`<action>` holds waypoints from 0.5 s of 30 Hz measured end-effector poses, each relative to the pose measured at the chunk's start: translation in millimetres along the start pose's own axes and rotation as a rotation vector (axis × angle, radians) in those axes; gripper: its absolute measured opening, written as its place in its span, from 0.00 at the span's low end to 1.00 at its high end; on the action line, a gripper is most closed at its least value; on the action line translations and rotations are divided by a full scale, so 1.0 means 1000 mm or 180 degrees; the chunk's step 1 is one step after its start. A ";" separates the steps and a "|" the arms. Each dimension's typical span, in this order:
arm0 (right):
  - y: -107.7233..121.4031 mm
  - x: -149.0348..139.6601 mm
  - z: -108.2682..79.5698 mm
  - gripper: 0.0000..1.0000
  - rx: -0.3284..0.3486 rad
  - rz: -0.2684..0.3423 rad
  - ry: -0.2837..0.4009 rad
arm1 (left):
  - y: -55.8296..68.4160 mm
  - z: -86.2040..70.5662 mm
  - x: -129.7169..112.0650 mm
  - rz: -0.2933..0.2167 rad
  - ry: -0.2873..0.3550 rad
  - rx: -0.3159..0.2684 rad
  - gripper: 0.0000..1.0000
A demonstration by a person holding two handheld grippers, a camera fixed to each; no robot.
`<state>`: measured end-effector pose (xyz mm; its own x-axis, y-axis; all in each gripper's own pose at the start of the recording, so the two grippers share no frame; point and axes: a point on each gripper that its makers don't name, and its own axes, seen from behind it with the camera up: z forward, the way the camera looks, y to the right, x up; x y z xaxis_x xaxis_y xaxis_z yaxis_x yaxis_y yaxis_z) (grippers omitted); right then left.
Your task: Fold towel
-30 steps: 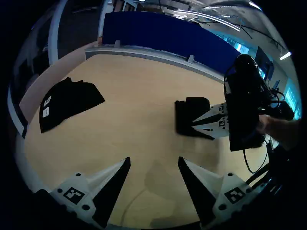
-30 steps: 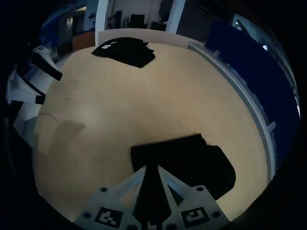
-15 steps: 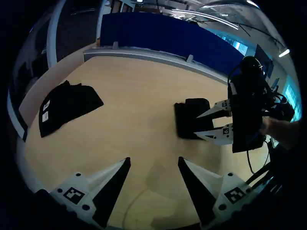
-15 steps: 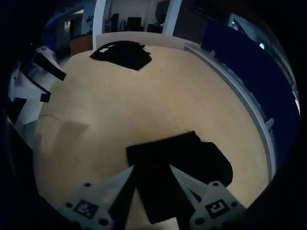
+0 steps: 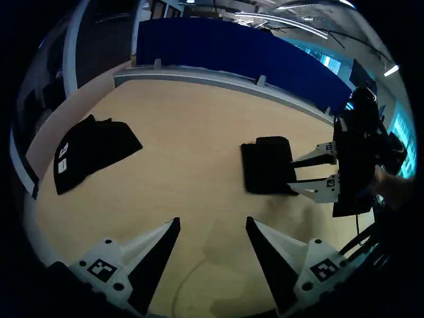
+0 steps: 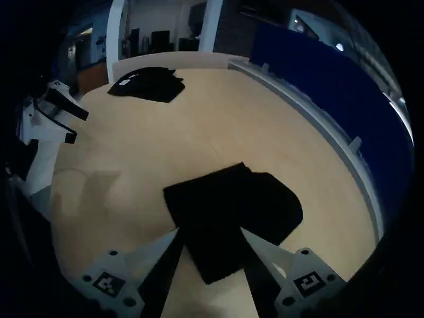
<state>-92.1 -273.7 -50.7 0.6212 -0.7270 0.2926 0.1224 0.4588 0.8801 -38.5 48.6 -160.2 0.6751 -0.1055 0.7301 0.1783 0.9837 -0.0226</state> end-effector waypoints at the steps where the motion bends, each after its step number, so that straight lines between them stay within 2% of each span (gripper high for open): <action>1: 0.001 -0.004 -0.002 0.69 -0.0013 0.0035 -0.0016 | 0.000 0.000 0.000 0.0000 0.0000 0.0003 0.92; 8: 0.007 -0.036 -0.015 0.69 -0.0107 0.0211 -0.0161 | 0.000 -0.001 0.002 0.0013 0.0003 -0.0004 0.92; 15: 0.005 -0.057 -0.015 0.68 -0.0096 0.0350 -0.0264 | 0.004 0.001 0.001 0.0043 -0.0005 -0.0018 0.92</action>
<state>-115.6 -222.6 -68.6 0.5661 -0.7106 0.4177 0.0811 0.5523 0.8297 -37.7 52.8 -159.4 0.6764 -0.0921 0.7308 0.1732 0.9842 -0.0363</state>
